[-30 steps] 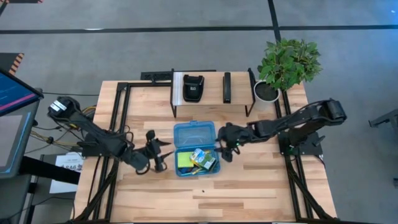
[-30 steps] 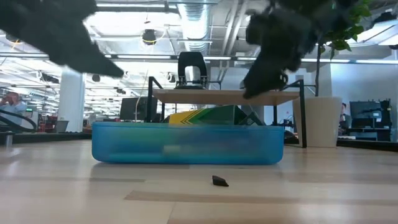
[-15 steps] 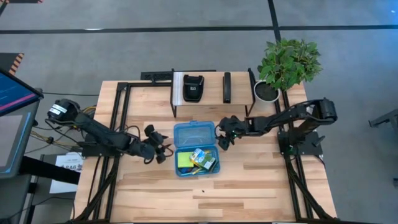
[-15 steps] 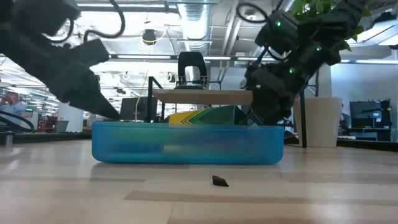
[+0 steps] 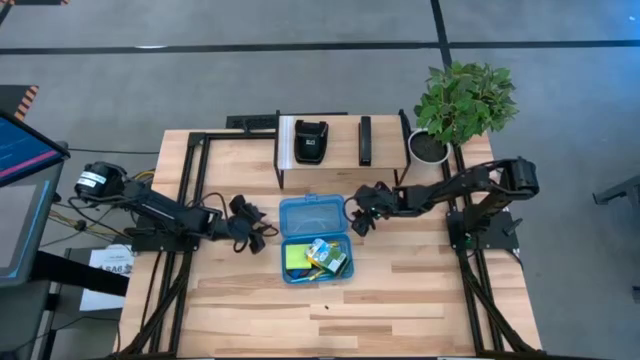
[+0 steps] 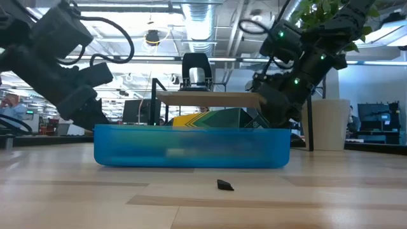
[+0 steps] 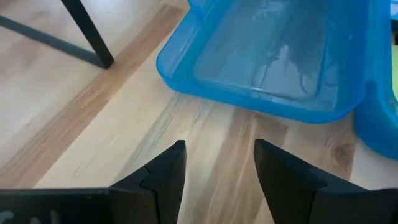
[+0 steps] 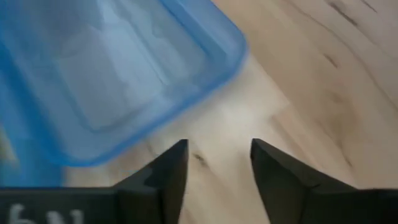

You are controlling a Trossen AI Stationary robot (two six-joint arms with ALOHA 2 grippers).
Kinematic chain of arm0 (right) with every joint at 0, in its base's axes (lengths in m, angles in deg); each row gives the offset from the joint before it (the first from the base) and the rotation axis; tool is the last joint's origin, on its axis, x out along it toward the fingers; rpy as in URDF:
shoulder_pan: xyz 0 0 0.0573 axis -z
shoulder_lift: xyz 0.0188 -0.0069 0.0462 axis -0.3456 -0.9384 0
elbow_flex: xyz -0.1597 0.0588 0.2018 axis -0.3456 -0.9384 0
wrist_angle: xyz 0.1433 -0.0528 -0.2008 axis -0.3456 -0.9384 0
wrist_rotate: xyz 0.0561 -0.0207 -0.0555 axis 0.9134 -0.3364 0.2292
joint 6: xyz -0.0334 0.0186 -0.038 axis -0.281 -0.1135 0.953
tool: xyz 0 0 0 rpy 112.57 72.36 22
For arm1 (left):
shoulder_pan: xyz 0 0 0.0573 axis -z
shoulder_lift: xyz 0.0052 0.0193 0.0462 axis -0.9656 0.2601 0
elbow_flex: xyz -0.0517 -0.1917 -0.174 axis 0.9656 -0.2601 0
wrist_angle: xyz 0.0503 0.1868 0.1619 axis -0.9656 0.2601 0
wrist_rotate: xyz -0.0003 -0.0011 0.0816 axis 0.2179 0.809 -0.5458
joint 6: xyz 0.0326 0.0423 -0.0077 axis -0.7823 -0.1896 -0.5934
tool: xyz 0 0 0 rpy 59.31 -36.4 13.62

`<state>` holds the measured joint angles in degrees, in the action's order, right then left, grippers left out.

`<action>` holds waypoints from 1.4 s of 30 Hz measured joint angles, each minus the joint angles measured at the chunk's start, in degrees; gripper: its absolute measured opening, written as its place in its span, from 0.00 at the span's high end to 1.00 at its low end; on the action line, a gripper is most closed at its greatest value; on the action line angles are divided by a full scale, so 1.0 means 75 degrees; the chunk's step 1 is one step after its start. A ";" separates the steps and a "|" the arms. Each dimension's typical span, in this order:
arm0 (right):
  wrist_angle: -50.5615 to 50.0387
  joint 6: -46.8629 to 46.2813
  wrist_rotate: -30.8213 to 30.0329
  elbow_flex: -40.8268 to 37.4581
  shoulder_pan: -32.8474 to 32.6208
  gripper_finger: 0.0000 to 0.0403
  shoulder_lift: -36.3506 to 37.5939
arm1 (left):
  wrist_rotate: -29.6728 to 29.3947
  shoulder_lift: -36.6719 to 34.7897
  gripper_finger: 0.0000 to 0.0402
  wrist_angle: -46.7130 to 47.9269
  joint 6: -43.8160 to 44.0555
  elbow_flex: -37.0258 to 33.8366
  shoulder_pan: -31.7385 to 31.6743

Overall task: Pack school essentials
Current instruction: Close the supply box

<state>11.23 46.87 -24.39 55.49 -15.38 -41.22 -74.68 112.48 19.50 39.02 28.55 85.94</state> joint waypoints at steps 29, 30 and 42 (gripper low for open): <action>0.0218 0.0807 0.0429 0.0467 0.0269 0.88 -0.0813 | 0.1575 0.2573 0.94 -0.2690 -0.1476 0.0541 -0.1448; 0.0234 0.0804 0.0495 0.0469 0.0272 0.88 -0.0826 | 0.1572 0.2515 0.95 -0.2643 -0.1521 0.0538 -0.1453; 0.0307 0.0779 0.0524 0.0472 0.0260 0.88 -0.0819 | 0.1464 0.2052 0.96 -0.2467 -0.1707 0.0520 -0.1462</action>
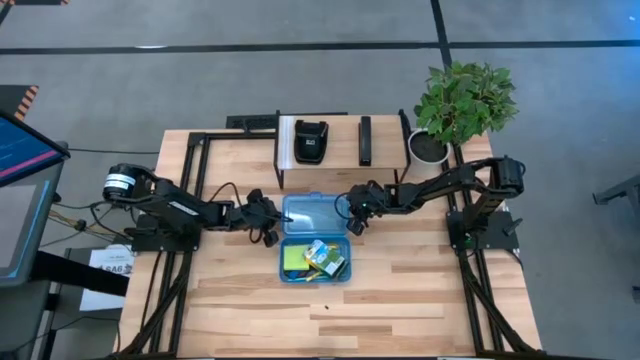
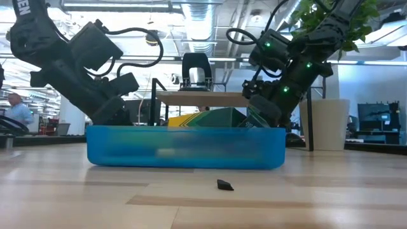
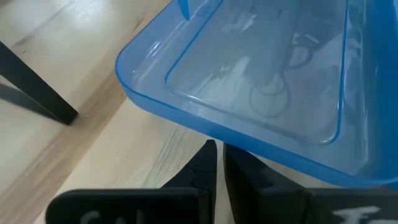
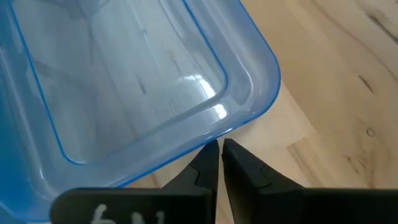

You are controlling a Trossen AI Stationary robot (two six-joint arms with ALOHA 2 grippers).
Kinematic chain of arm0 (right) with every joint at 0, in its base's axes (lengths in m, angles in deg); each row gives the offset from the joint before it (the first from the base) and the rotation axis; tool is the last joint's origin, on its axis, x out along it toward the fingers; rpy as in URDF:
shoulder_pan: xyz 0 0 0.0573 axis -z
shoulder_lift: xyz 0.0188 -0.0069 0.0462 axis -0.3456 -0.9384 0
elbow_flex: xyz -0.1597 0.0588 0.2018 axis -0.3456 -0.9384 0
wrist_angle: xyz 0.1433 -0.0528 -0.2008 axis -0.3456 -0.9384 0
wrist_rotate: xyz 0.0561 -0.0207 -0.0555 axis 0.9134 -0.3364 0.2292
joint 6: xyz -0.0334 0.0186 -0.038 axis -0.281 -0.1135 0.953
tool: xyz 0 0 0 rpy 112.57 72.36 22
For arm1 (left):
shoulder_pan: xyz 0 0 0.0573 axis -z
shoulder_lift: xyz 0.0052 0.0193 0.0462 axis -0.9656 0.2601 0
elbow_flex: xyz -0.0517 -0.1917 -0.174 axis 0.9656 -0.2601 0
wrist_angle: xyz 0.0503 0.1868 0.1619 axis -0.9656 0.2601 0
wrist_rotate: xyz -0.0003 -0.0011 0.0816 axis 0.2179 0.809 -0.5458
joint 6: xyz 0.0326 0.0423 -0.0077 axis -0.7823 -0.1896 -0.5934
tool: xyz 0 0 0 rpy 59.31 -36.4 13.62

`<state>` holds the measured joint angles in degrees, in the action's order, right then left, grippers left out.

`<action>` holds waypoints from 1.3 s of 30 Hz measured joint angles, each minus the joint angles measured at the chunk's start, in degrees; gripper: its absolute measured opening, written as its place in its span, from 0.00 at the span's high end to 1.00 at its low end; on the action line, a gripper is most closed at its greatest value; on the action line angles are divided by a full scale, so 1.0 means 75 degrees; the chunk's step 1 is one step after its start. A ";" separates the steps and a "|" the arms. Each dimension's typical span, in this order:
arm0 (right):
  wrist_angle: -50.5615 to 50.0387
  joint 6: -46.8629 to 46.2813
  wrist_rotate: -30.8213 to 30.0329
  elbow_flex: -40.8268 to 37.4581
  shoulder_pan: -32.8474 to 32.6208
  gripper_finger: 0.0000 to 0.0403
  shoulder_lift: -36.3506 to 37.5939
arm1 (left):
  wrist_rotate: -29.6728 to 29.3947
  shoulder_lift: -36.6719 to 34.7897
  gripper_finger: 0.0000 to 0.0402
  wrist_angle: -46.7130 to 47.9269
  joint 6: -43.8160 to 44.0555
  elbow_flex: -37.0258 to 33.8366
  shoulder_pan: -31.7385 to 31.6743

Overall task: Pack school essentials
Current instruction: Close the supply box

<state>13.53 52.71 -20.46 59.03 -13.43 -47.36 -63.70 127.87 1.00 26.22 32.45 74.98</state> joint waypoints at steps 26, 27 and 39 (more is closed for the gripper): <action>0.0028 0.0322 -0.0205 0.0017 -0.0519 0.97 0.1073 | -0.1014 -0.0012 0.96 -0.0170 -0.0944 0.0015 0.0500; 0.0050 0.0336 -0.0223 0.0017 -0.0570 0.97 0.1090 | -0.1011 -0.0012 0.96 -0.0202 -0.0975 0.0015 0.0514; 0.0015 0.0401 -0.0228 0.0015 -0.0863 0.97 0.1154 | -0.1006 -0.0012 0.96 -0.0237 -0.1123 0.0012 0.0603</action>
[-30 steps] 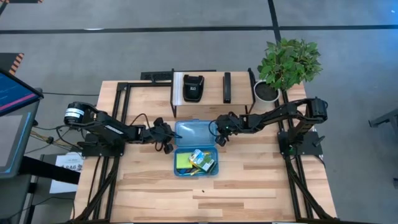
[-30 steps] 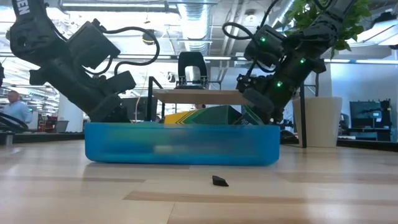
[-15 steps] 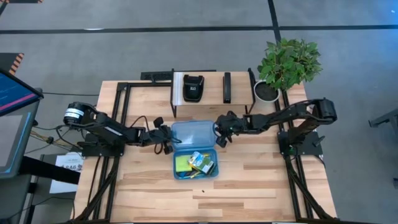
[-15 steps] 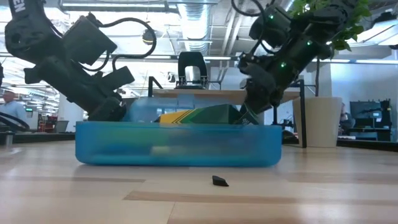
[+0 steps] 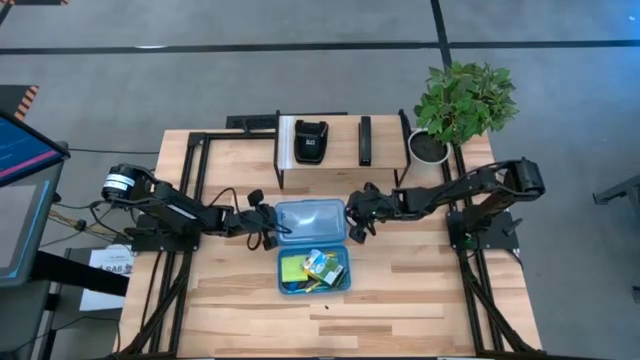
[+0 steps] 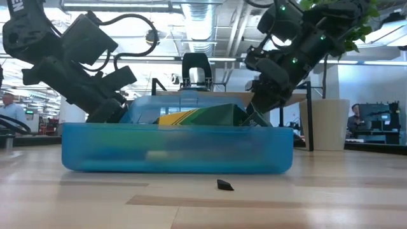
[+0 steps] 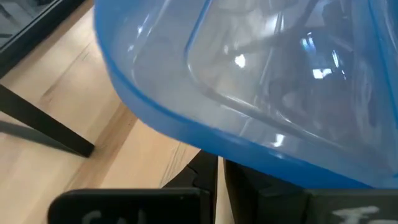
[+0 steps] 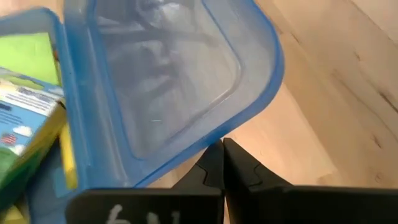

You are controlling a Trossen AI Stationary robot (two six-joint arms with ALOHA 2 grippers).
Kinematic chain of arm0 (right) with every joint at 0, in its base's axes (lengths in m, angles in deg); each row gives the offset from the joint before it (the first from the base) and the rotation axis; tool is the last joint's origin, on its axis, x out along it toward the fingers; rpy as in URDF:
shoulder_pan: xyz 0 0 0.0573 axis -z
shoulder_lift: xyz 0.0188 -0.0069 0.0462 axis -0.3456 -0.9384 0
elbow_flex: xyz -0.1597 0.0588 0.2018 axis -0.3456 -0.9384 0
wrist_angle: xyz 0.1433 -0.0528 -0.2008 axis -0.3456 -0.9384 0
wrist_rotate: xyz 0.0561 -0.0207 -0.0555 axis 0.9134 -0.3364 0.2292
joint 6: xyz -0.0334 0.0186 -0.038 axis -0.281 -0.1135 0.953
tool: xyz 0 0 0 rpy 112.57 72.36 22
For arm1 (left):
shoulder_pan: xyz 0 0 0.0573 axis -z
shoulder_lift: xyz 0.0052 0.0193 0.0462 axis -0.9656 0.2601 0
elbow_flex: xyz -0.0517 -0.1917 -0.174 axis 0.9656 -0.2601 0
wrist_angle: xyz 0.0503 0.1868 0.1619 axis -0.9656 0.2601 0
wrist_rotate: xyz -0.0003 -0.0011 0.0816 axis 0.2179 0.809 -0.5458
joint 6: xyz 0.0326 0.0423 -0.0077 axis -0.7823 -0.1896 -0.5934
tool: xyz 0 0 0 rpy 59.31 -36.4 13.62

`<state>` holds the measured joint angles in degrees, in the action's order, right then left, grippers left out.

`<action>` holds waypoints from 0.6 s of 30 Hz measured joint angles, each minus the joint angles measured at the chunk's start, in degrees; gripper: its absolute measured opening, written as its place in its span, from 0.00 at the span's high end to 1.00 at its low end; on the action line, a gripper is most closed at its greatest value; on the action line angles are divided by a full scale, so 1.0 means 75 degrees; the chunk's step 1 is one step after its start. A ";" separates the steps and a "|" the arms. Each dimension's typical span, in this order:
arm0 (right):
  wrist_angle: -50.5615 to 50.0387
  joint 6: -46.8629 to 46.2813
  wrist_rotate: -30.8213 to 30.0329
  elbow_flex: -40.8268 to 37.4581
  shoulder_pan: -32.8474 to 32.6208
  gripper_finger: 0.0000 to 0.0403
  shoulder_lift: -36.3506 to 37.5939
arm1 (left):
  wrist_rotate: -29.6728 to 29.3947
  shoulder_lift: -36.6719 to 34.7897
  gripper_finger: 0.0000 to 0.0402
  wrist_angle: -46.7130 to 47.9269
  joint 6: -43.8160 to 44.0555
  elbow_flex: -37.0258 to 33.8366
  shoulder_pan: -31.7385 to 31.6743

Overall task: Pack school essentials
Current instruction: Close the supply box

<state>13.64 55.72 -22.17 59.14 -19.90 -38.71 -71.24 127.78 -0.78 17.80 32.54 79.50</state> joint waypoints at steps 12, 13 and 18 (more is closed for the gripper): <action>0.0548 0.0158 0.0049 0.0013 0.0003 0.97 0.0497 | -0.0488 -0.1225 0.96 -0.0038 -0.0846 0.0022 0.0009; 0.0570 0.0180 0.0105 0.0019 0.0003 0.97 0.0532 | -0.0474 -0.1424 0.96 0.0033 -0.0942 0.0025 0.0010; 0.0686 0.0291 0.0210 0.0003 -0.0057 0.97 0.0594 | -0.0320 -0.2211 0.96 0.0184 -0.1203 0.0011 0.0060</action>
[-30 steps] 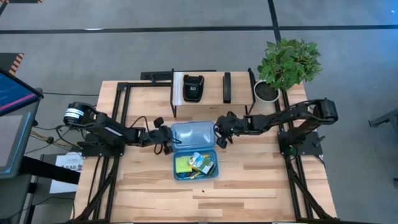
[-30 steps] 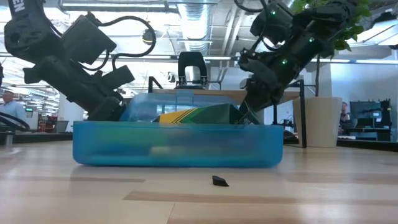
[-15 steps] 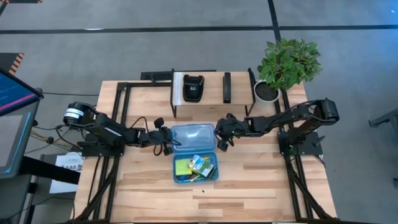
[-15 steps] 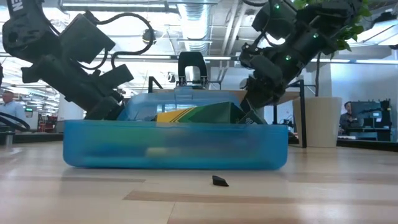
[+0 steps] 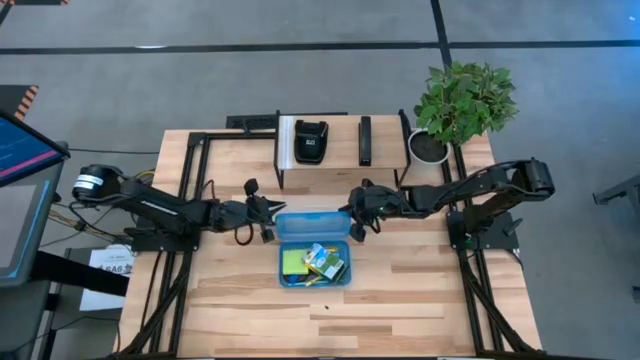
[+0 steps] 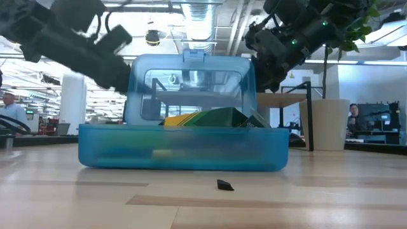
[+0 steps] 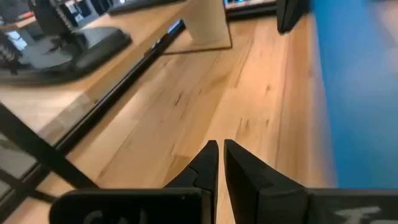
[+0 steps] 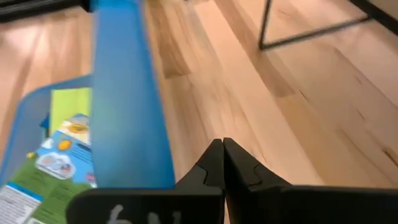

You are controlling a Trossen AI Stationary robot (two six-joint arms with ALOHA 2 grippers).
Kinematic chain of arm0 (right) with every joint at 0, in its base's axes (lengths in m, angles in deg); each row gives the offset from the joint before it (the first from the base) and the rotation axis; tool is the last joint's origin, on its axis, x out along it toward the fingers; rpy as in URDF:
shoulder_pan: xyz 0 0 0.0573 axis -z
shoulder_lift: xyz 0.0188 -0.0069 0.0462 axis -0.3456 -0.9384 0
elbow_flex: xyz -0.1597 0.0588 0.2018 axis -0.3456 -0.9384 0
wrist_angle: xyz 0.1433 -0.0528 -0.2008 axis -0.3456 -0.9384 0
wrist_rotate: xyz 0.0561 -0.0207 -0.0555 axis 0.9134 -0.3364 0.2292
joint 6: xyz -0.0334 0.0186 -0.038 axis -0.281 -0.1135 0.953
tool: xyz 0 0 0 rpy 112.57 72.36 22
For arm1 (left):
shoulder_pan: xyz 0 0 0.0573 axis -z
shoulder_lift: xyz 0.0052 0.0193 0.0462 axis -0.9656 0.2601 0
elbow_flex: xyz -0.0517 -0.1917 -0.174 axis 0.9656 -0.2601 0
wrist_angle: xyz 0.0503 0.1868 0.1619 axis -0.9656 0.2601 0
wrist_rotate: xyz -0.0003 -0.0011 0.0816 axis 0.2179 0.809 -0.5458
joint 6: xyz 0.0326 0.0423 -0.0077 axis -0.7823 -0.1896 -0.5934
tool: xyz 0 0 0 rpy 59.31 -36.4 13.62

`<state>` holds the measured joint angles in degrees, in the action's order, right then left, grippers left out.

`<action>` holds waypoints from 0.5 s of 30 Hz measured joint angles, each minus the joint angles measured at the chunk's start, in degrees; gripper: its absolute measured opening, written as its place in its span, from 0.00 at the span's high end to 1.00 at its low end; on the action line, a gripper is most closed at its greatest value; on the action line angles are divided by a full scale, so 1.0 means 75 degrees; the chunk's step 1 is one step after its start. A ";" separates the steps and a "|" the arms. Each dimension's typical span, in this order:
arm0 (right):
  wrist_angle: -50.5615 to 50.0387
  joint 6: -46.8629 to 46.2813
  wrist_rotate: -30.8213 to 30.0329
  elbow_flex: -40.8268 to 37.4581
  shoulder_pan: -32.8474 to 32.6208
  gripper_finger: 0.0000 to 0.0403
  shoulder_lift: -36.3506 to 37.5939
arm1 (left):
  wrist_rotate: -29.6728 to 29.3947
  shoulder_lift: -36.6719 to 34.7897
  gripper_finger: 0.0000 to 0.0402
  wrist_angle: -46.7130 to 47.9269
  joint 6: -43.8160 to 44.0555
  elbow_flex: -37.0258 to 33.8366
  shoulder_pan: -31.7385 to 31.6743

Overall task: Pack school essentials
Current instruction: Close the supply box

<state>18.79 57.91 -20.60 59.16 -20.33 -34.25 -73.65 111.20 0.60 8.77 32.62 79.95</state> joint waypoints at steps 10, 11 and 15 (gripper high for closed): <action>0.0387 -0.0191 0.0411 0.0000 -0.0709 0.97 0.0006 | 0.0394 -0.0568 0.96 0.0295 0.0130 -0.0002 0.0947; 0.0432 -0.0236 0.0414 0.0000 -0.0838 0.97 0.0006 | 0.0392 -0.0572 0.96 0.0291 0.0211 -0.0002 0.1082; 0.0664 -0.0414 0.0417 0.0000 -0.1371 0.97 0.0006 | 0.0394 -0.0572 0.96 0.0297 0.0558 -0.0002 0.1626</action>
<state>23.77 54.80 -17.47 59.16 -30.61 -34.20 -70.69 106.91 2.82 12.95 32.61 92.15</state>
